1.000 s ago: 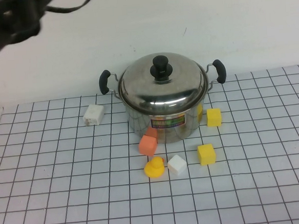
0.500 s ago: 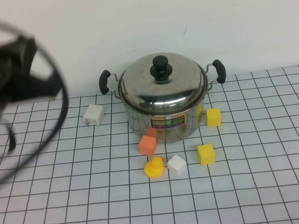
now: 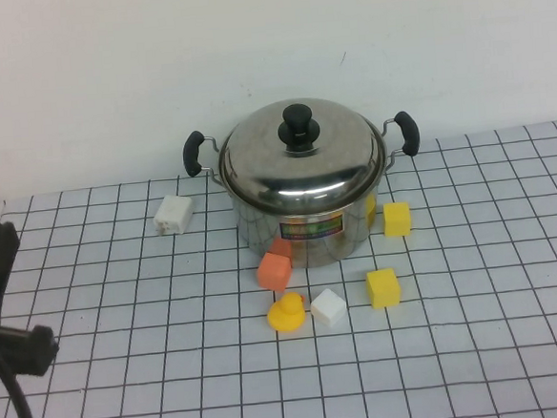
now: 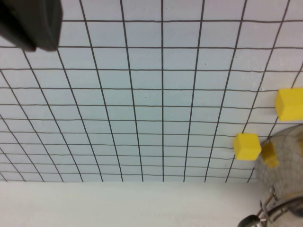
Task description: Cover the pot
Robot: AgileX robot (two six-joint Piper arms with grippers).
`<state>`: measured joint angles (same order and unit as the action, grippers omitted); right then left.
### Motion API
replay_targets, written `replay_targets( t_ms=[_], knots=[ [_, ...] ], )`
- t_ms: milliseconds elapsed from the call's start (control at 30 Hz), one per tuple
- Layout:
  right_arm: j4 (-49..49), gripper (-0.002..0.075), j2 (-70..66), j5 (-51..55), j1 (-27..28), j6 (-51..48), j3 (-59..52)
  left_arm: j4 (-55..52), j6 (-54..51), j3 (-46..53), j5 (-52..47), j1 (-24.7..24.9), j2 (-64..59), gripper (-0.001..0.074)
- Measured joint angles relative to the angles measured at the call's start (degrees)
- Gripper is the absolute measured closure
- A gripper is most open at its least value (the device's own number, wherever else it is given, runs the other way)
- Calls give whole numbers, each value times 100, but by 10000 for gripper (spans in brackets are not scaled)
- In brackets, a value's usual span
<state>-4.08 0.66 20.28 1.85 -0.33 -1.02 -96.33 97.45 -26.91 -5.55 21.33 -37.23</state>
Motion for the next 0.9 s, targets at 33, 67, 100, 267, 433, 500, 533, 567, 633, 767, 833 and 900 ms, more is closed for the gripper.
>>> replay_targets(
  t_ms=[33,67,100,267,433,500,533,567,633,767,833,900],
  knots=[
    [0,717,0,0,0,0,0,0,0,49,0,0,26,736],
    [0,717,0,0,0,0,0,0,0,77,0,0,36,736],
    [0,717,0,0,0,0,0,0,0,110,0,0,36,736],
    [0,717,0,0,0,0,0,0,0,321,0,0,36,736],
    [0,717,0,0,0,0,0,0,0,432,0,0,36,736],
    [0,717,0,0,0,0,0,0,0,452,0,0,36,736],
    [0,717,0,0,0,0,0,0,0,465,0,0,36,736],
    [0,717,0,0,0,0,0,0,0,477,-16,0,36,736],
    [0,717,0,0,0,0,0,11,11,533,-92,0,78,736],
    [0,717,0,0,0,0,0,421,31,766,-142,0,519,736],
    [0,717,0,0,0,0,0,1023,46,916,-185,0,969,736],
    [0,717,0,0,0,0,0,1648,33,1084,-272,-11,1469,736]
  ],
)
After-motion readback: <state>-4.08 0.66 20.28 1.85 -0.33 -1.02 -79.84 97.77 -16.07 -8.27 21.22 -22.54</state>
